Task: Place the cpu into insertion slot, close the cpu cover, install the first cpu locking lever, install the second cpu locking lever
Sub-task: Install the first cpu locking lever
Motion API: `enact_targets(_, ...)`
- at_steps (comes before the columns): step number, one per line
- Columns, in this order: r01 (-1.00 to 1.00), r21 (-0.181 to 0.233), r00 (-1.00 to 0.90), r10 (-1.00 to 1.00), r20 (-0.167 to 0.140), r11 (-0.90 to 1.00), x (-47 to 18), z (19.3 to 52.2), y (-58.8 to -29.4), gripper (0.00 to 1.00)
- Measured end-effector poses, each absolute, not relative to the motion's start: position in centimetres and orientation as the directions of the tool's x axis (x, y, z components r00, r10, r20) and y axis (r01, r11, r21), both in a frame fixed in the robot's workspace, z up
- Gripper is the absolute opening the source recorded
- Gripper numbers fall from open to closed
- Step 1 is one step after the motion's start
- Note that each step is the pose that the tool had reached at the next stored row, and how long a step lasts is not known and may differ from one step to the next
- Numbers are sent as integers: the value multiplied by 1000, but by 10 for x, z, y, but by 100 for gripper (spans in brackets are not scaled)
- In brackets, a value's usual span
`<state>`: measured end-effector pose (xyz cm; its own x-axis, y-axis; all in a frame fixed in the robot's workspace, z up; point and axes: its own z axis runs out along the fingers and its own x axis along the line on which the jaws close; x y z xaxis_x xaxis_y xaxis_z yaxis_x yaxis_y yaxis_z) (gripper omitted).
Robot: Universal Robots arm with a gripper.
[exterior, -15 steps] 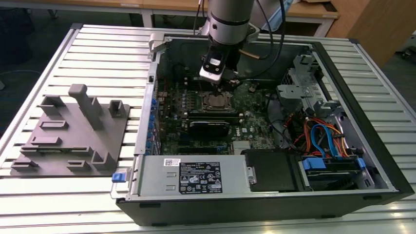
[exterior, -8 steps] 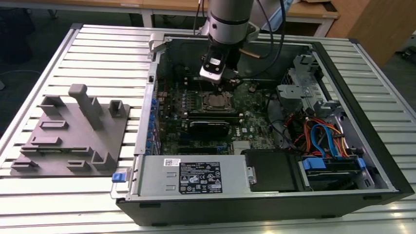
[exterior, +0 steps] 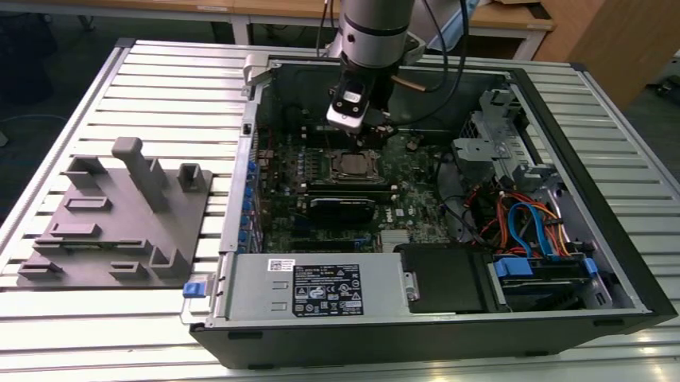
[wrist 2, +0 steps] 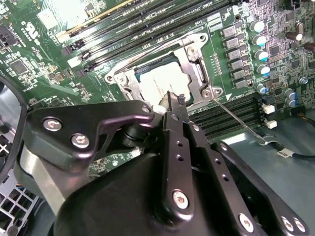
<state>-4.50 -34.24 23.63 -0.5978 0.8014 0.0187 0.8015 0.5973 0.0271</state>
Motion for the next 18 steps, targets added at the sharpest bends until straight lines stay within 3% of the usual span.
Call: enact_targets(18,759,27,-652,758,19,651,-45,236,-342,10)
